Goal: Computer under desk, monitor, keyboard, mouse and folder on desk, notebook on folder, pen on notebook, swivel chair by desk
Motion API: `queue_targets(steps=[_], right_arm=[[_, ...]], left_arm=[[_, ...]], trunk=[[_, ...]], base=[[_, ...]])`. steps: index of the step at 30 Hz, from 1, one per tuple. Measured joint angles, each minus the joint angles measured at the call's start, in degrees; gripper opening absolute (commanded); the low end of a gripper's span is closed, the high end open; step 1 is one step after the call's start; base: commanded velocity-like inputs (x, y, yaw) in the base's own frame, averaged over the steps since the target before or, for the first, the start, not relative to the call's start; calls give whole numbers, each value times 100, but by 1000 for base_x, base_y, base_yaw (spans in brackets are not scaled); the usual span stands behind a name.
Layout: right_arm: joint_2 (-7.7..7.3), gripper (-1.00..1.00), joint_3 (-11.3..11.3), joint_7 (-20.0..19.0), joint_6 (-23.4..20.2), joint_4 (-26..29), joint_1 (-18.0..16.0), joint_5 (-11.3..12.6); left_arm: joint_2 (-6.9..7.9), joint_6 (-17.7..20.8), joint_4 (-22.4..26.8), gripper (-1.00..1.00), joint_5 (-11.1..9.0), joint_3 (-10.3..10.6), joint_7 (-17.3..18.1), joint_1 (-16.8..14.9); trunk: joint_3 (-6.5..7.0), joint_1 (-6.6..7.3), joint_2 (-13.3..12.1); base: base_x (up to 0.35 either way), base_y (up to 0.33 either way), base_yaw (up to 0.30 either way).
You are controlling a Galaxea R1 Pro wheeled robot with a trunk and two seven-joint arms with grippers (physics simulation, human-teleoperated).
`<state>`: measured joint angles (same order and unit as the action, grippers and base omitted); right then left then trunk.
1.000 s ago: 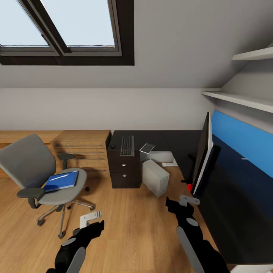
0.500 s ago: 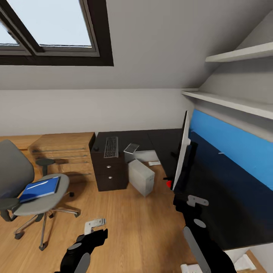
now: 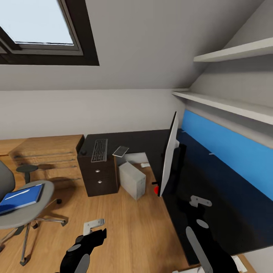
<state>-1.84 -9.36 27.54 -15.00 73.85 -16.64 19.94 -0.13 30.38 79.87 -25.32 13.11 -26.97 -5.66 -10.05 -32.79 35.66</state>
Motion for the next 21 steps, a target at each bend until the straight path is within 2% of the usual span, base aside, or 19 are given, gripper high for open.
queue_targets(steps=[4,7,21], right_arm=[[-37,100,48,-20,116,-20,0,-4],[-43,100,74,3,541,-3,0,7],[-54,100,90,22,639,-3,0,-15]], left_arm=[[2,-3,26,100,0,-20,1,0],[3,-7,59,100,-1,-34,2,0],[3,-7,64,100,-1,-19,2,0]], trunk=[[0,0,0],[0,2,1],[0,3,1]], base=[[80,-7,-2],[300,-1,0],[326,0,0]])
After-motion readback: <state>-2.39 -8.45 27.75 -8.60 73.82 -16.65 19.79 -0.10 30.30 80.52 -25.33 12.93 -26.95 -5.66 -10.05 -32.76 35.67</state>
